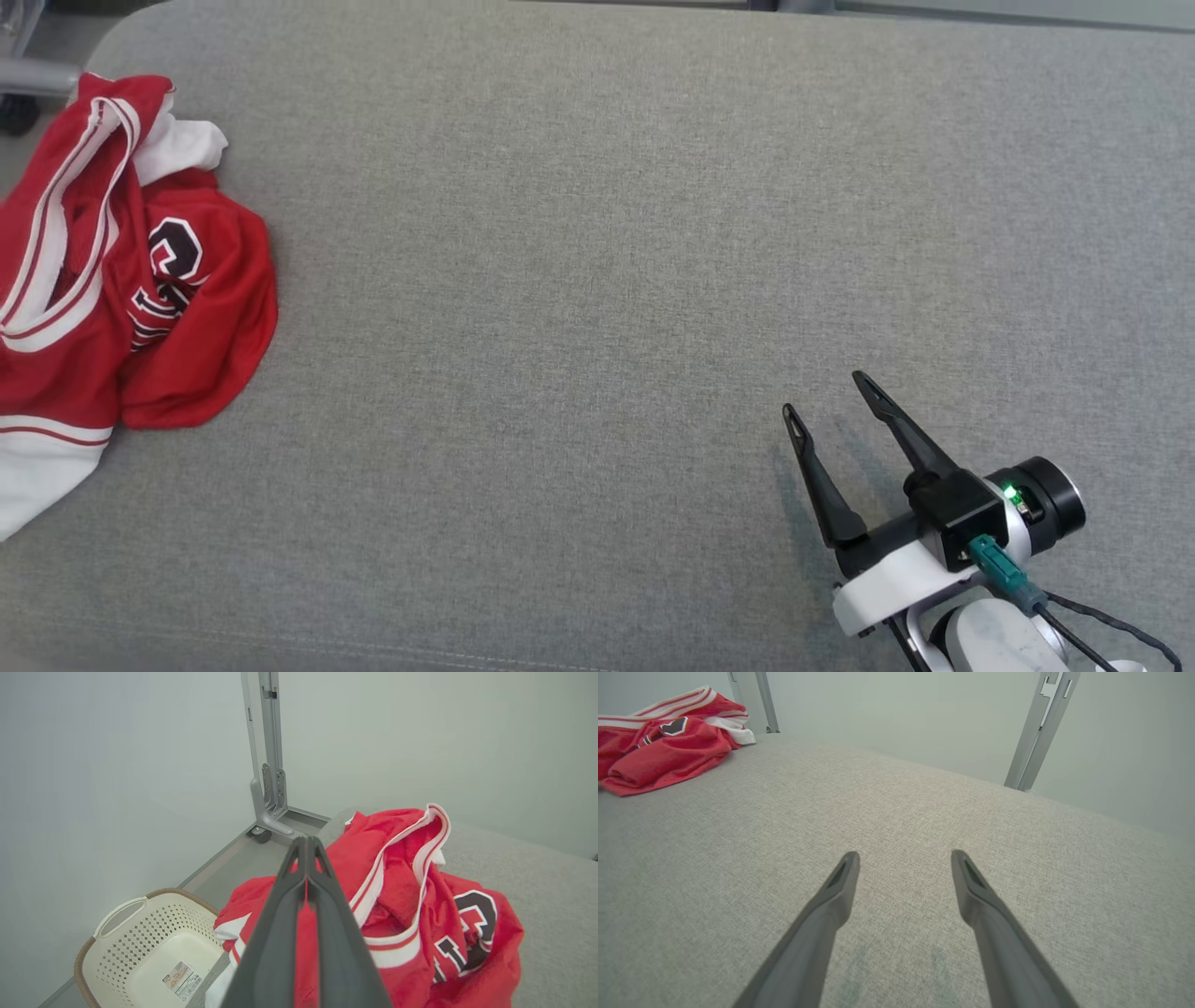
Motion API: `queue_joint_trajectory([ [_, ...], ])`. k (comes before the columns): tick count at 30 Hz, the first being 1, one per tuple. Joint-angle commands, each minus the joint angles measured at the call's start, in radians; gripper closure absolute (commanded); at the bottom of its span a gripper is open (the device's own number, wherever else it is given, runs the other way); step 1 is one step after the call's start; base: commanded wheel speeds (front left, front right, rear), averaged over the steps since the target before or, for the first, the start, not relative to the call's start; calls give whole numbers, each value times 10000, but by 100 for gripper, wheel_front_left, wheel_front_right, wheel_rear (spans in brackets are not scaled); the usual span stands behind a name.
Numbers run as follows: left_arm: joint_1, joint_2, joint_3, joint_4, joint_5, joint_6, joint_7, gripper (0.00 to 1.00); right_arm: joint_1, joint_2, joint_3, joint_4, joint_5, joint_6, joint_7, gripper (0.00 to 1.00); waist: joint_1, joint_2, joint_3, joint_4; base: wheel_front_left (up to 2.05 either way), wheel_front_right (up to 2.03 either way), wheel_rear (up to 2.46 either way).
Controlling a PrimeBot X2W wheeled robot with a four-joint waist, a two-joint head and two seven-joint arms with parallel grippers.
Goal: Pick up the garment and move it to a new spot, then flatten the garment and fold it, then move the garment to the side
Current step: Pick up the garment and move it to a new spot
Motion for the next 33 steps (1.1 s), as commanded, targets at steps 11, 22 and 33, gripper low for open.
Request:
queue_joint_trajectory([
  [11, 1718, 951, 908, -6088, -885, 1251, 2476, 100, 234, 373, -27, 35, 221, -6, -36, 0, 0, 0, -680, -835, 0, 0, 0],
  [22, 3235, 1173, 1628, -8414, -1163, 2116, 3396, 100, 322, 518, -113, -27, 185, -6, -36, 0, 0, 0, -813, -1347, 0, 0, 0],
  [33, 3836, 730, 1286, -9125, -1039, 2227, 3286, 0, 276, 539, -165, -90, 109, -6, -36, 0, 0, 0, -973, -1574, 0, 0, 0],
])
